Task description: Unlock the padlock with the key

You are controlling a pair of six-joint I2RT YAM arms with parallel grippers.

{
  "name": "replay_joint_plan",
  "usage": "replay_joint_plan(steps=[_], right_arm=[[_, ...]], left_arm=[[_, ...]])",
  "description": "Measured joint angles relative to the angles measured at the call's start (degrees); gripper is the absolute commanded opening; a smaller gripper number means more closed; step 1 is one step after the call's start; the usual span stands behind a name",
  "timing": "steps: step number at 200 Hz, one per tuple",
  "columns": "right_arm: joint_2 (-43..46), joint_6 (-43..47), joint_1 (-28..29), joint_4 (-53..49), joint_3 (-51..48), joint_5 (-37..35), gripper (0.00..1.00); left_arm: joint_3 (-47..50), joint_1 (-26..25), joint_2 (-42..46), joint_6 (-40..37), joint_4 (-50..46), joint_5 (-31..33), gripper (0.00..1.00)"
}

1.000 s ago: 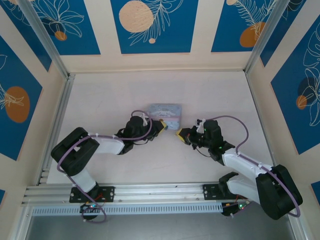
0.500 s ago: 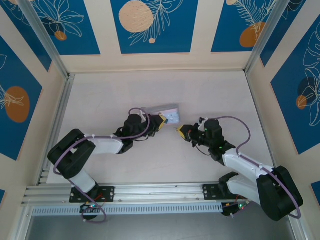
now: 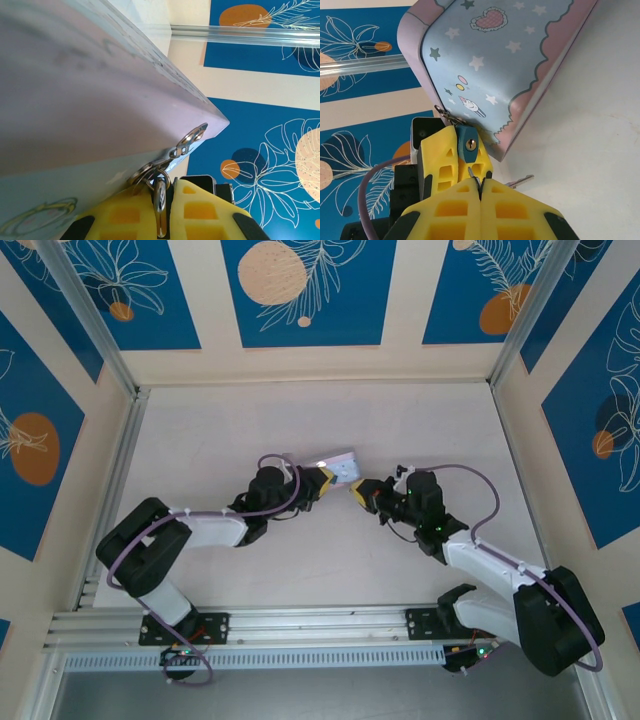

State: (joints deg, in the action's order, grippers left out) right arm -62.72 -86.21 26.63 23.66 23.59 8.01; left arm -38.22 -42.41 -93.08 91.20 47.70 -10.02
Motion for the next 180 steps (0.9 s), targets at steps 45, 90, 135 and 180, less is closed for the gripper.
replay_joint_plan(steps=[45,90,135,180], right_arm=[[-1.9,-0.8,0.5,0.9,0.2,-0.5,0.0],[-2.5,-0.8,0.7,1.6,0.8,-0.7,0.0],[-3.8,-0.8,0.7,1.7,1.1,-0.8,0.0],[-4.5,-0.9,0.8,2.4,1.7,-0.8,0.0]], left_arm=[[0.0,-0.2,-0.1,0.0,0.1,0.0,0.0],[-0.1,-0.6,-0.5,0.0,0.7,0.1,0.0],[-0.1,-0.8,-0.8,0.0,1.2,0.2,0.0],[-0.2,-0.9,-0.8,0.0,1.2,0.2,0.0]])
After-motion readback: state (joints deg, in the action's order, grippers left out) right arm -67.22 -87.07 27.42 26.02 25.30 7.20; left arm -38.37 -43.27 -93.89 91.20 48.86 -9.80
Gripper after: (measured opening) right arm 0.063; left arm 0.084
